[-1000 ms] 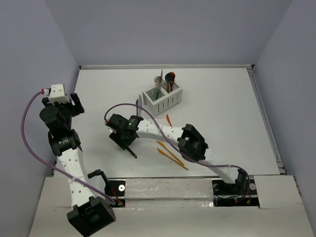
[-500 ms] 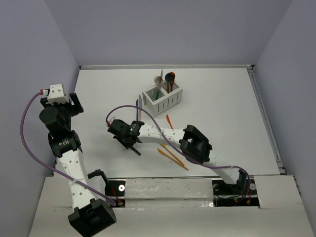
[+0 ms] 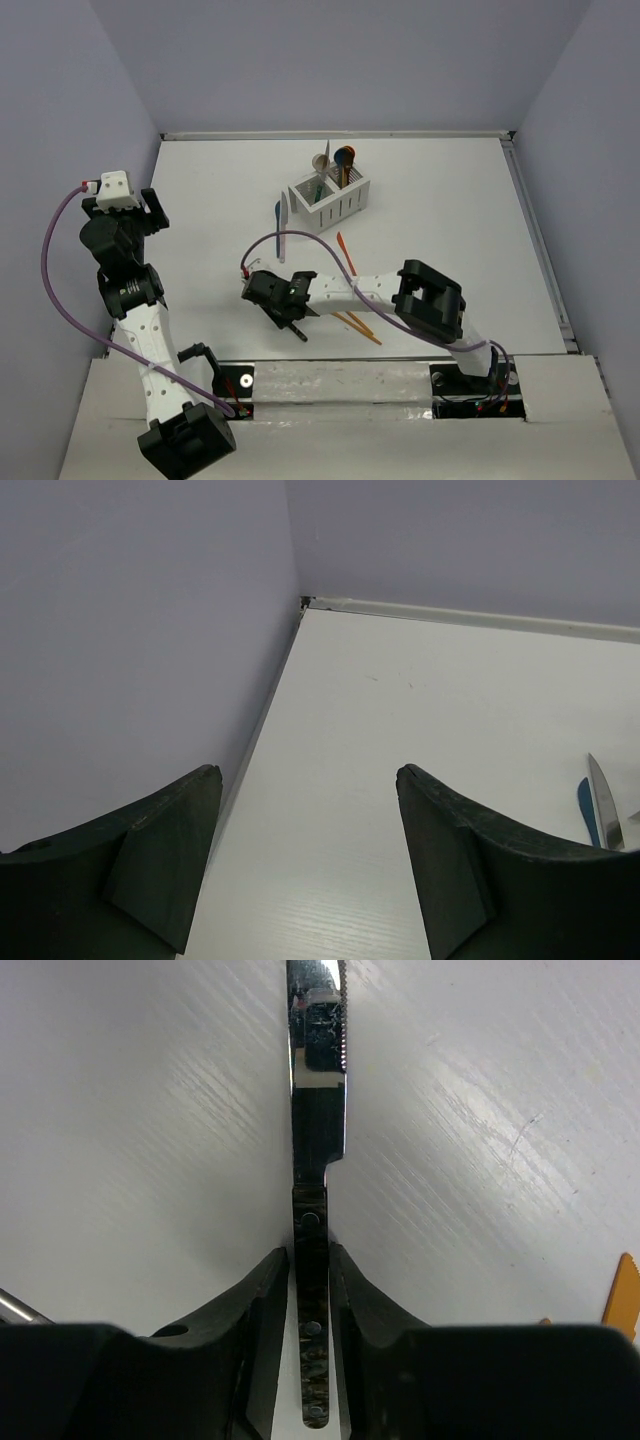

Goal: Sort the eating utensils into containers

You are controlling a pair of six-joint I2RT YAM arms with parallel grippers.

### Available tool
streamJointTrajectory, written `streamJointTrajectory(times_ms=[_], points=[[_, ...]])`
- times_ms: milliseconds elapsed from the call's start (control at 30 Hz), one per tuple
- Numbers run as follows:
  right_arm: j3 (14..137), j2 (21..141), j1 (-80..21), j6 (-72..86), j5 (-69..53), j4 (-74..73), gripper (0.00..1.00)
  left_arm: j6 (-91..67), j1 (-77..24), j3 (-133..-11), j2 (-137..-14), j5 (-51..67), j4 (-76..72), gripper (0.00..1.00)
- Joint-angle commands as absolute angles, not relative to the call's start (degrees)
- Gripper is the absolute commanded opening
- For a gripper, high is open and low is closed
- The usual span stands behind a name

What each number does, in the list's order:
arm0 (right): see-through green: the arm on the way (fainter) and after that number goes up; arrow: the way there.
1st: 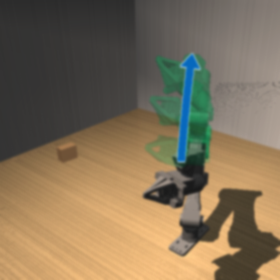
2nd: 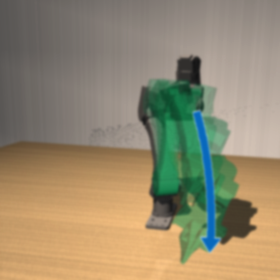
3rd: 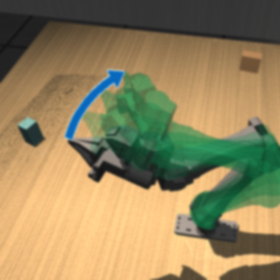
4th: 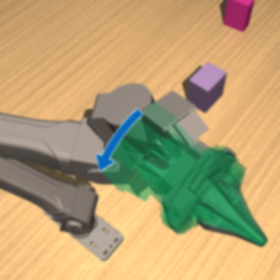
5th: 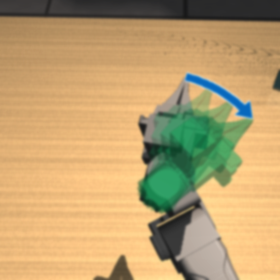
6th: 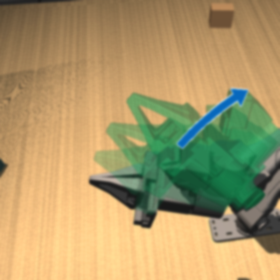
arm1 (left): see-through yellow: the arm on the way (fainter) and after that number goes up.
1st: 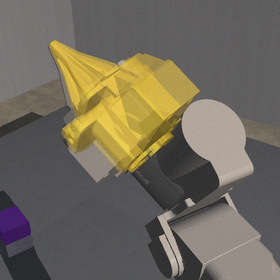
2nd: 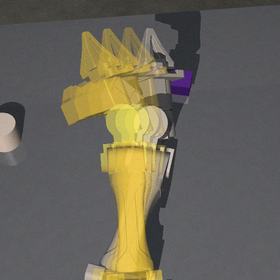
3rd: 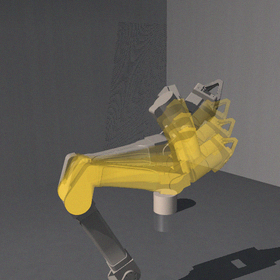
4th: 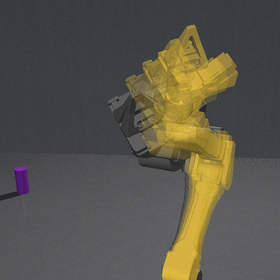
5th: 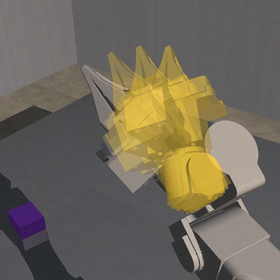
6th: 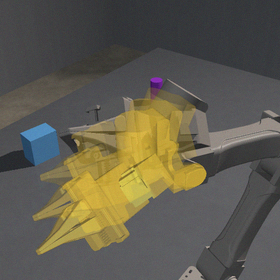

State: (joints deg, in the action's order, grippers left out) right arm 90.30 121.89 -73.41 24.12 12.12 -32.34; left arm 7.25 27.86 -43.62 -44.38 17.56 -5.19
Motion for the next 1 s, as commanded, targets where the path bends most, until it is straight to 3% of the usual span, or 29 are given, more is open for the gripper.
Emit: streamJointTrajectory(times_ms=[0,167,267,367,533,767,967], points=[[91.0,129.9,-75.0,24.6,8.4,-46.1,0.34,8.0,28.3,-43.6,-43.2,17.8,-7.6,0.82],[93.9,133.3,-75.0,23.6,8.5,-46.7,0.36,8.1,28.3,-43.3,-43.1,17.5,-7.8,0.83],[93.9,133.9,-75.0,23.6,9.1,-46.8,0.26,8.2,28.3,-43.3,-43.1,17.5,-7.8,0.83],[93.3,133.8,-75.0,24.0,10.2,-46.9,0.00,8.2,28.2,-43.2,-43.2,17.5,-7.9,0.83],[94.2,131.8,-75.0,23.8,19.2,-44.7,0.00,8.3,28.3,-43.2,-43.2,17.1,-8.0,0.83],[86.4,108.7,-73.3,9.6,20.1,-12.2,0.00,8.2,28.3,-43.0,-43.5,16.6,-8.3,0.83],[89.8,101.5,-65.7,3.0,22.1,-2.5,0.00,8.0,28.3,-43.0,-43.9,16.5,-8.5,0.83]])
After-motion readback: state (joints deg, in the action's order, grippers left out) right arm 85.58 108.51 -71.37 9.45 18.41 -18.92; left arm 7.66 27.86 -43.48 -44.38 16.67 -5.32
